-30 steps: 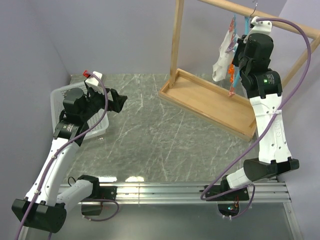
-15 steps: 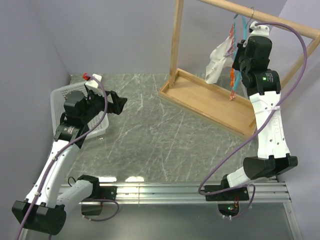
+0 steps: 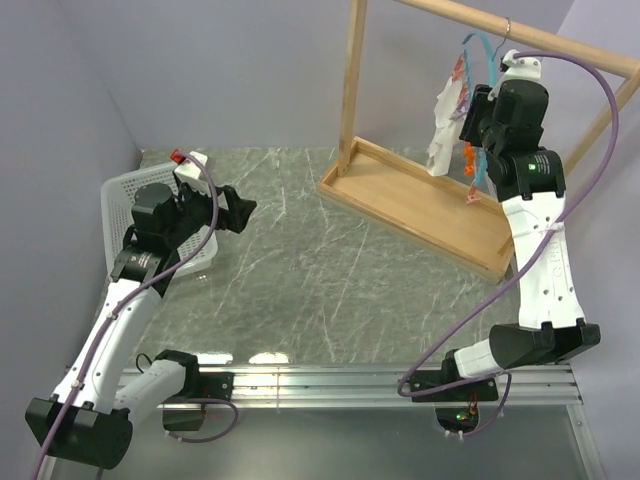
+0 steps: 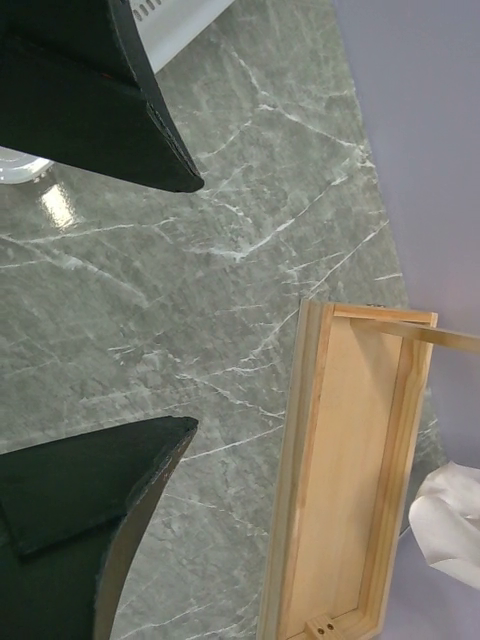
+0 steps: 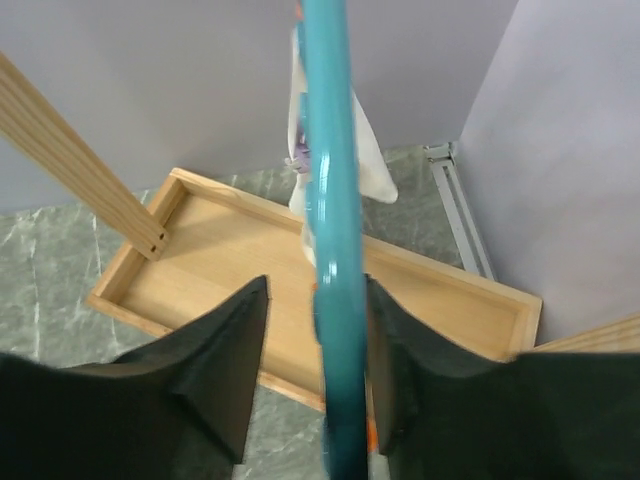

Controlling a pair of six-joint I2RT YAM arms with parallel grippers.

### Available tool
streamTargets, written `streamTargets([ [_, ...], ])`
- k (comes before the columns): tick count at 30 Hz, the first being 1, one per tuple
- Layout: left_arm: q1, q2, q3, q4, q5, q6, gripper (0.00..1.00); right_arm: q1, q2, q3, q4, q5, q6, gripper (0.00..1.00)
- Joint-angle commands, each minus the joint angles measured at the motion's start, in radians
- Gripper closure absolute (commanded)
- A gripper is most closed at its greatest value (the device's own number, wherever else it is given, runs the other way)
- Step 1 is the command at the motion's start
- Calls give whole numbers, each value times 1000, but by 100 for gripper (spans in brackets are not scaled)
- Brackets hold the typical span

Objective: Clip the underwear to the hanger

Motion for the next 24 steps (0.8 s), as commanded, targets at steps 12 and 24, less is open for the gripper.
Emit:
streamTargets([
  [12, 1, 40, 93, -135, -12, 15, 1, -7, -251, -145, 48, -66, -35, 14],
  [24, 1, 152, 189, -315, -75, 27, 1, -7, -493, -290, -2, -215, -104, 7],
])
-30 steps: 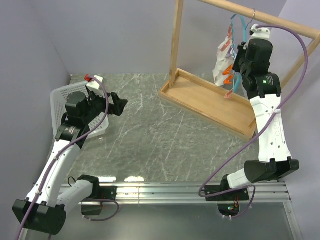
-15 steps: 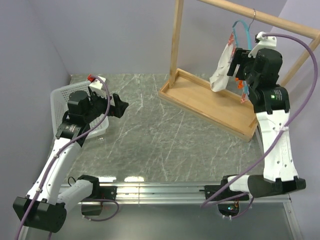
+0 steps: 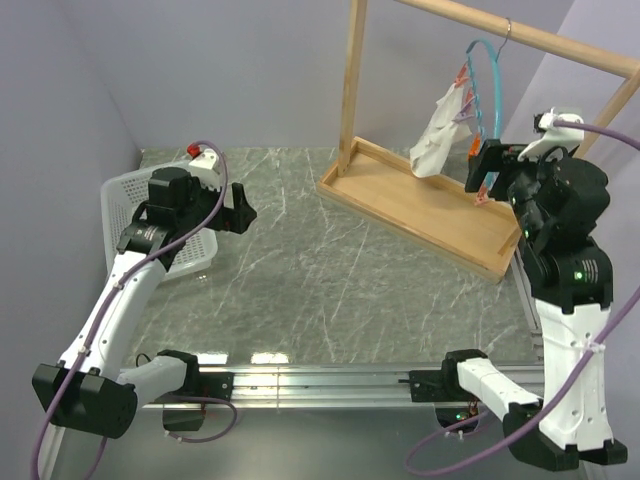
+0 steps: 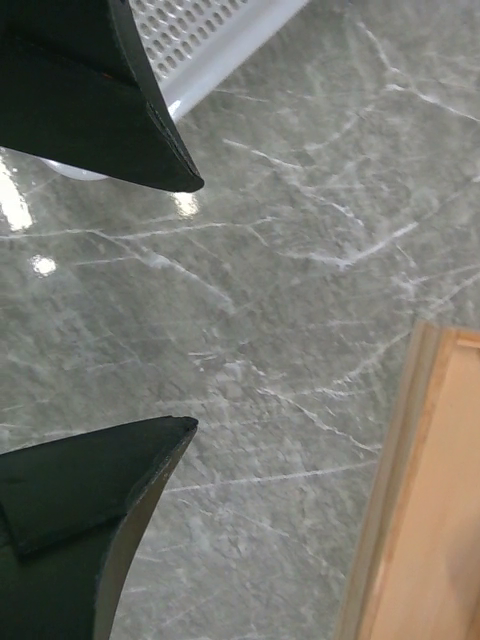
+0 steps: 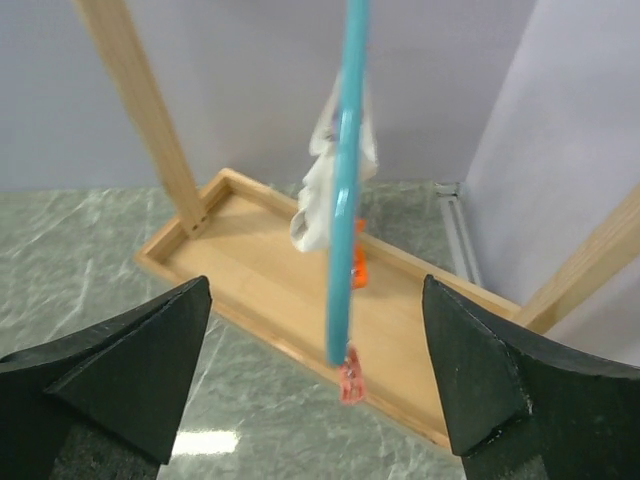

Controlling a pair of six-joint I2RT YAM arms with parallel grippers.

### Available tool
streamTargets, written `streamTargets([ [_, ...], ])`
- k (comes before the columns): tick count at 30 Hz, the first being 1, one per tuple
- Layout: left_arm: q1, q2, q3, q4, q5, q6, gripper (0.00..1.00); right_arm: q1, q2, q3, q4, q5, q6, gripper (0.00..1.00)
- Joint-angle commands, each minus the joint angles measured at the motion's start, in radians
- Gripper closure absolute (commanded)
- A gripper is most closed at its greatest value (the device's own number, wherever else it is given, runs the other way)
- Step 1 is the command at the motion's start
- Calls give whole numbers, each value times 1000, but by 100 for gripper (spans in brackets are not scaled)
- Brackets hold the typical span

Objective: Clip the underwear to the hanger

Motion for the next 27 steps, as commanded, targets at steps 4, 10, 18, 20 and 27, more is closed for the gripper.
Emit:
streamTargets([
  [4, 1, 1, 75, -88, -56, 27, 1, -5, -126, -82, -51, -313, -34, 4],
  [10, 1, -59, 25, -113, -42, 56, 1, -2, -215, -262, -95, -562, -47, 2],
  [18, 1, -142, -93, -99, -152, 85, 1, -1, -330, -585, 33, -622, -59, 1],
  [20, 1, -163, -124, -95, -171, 92, 1, 8, -363, -657, 64, -619, -51, 1],
  [27, 1, -232, -144, -60, -224, 91, 1, 22, -445, -728, 78, -582, -33, 0],
])
